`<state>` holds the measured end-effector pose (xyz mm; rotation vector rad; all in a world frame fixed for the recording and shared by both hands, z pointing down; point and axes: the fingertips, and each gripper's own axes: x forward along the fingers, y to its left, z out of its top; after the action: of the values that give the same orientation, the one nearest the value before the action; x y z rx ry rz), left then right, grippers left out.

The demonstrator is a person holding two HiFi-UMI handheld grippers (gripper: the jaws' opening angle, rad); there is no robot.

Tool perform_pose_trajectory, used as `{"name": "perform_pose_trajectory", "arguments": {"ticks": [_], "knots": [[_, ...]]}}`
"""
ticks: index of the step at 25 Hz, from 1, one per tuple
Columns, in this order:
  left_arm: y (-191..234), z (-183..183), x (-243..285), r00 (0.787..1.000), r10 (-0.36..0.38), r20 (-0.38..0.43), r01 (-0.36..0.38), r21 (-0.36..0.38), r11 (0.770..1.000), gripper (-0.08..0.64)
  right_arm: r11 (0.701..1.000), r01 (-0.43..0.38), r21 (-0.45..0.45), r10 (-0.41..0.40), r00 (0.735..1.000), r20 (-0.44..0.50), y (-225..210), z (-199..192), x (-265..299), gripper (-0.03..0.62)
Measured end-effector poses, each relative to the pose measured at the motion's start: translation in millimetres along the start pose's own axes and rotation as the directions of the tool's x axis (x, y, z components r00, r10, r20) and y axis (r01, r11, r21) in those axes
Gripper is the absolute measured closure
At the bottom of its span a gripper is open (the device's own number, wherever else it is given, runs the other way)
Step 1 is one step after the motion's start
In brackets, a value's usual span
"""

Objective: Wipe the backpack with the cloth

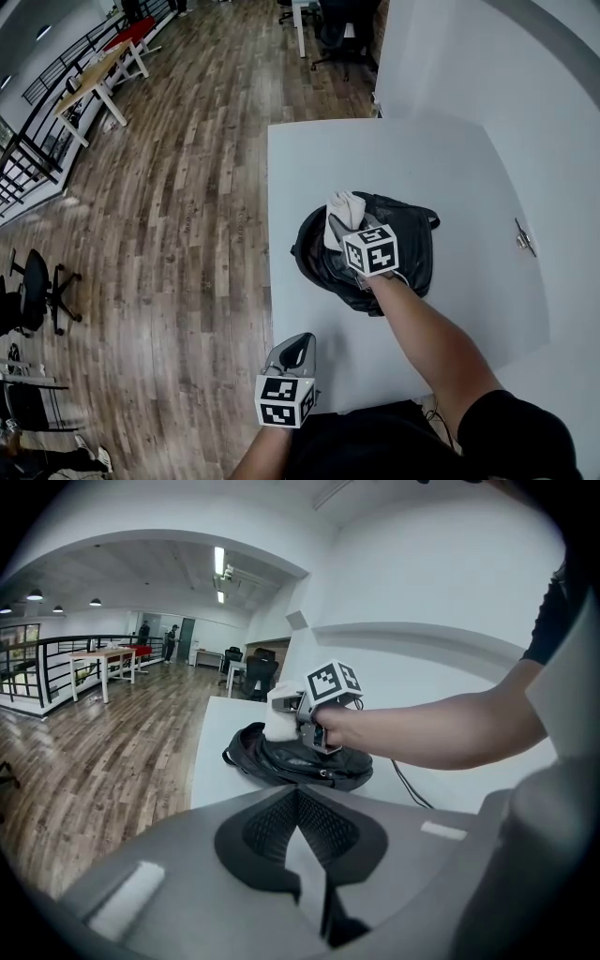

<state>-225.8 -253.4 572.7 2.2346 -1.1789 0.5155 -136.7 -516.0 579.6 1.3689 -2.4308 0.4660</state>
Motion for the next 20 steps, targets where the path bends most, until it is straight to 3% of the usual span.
{"name": "perform_pose_trajectory", "arguments": {"ticks": [20], "knots": [[-48,11,26,0.997,-0.079,-0.005,0.079,0.052,0.995,0.552,0.995,0.097,0.007,-0.097,0.995,0.014,-64,-7,-57,0.495]]}}
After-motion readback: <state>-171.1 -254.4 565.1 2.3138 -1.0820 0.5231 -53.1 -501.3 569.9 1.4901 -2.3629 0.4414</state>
